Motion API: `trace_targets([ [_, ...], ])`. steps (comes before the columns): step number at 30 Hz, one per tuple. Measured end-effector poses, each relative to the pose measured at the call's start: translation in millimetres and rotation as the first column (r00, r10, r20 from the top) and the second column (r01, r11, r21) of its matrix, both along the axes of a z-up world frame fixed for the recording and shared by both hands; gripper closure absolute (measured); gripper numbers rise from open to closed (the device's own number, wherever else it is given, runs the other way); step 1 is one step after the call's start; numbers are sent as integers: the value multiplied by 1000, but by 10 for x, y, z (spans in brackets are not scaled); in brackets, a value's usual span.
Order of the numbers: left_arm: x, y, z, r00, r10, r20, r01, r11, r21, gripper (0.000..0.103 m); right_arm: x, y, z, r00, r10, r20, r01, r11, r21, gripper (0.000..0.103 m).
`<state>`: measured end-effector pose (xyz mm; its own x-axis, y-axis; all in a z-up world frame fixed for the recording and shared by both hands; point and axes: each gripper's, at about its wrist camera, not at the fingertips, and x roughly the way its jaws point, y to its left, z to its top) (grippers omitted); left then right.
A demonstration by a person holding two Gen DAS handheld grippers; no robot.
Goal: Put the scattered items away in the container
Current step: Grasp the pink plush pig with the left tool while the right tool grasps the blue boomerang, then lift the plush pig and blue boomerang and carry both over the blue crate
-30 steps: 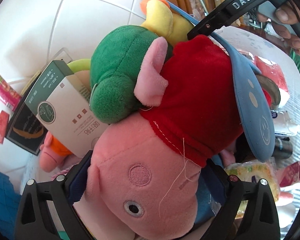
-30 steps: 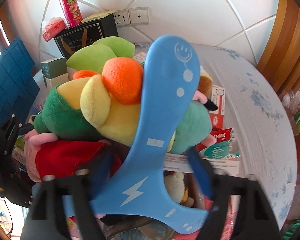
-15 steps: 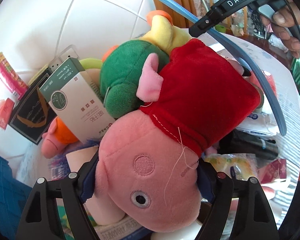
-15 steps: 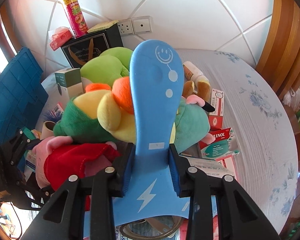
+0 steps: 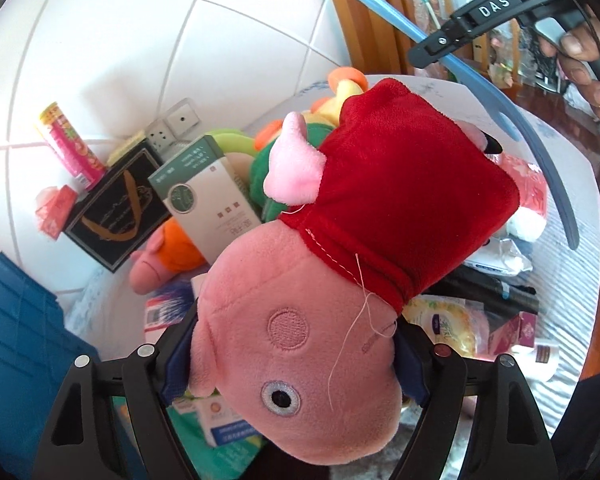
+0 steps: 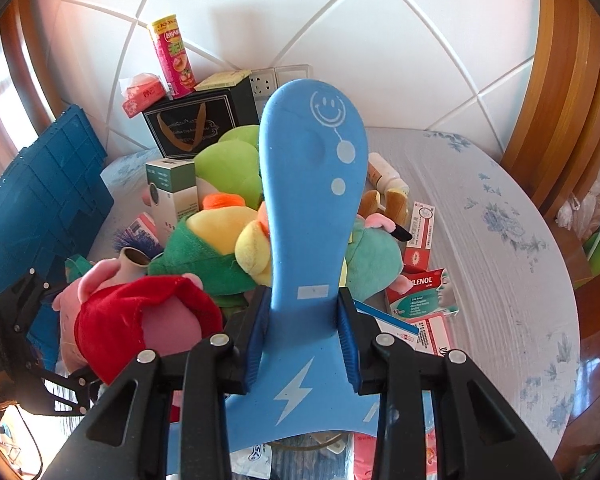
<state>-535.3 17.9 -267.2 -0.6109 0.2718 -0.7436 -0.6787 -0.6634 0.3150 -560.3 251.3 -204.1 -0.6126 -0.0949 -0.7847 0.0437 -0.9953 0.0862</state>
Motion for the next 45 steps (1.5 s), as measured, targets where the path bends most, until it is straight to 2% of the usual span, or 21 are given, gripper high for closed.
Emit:
trace_targets([
  [11, 295, -178, 587, 986, 147, -74, -146, 989, 22, 22, 304, -2, 477, 996, 46, -82, -46, 999, 7, 71],
  [17, 336, -361, 934, 958, 270, -97, -264, 962, 72, 22, 390, -33, 721, 988, 85, -127, -86, 996, 4, 71],
  [26, 403, -537, 1411, 910, 392, -133, -376, 918, 128, 22, 431, -173, 973, 974, 147, -173, -152, 988, -12, 71],
  [39, 591, -978, 1952, 854, 490, -177, -454, 866, 208, 22, 394, -603, 1164, 956, 216, -197, -226, 974, -26, 71],
  [42, 637, -1154, 2137, 844, 499, -196, -453, 859, 237, 22, 387, -772, 1255, 950, 231, -212, -239, 971, -11, 71],
  [45, 689, -1358, 2327, 844, 492, -213, -433, 860, 270, 22, 397, -989, 1366, 943, 241, -230, -247, 969, 0, 71],
])
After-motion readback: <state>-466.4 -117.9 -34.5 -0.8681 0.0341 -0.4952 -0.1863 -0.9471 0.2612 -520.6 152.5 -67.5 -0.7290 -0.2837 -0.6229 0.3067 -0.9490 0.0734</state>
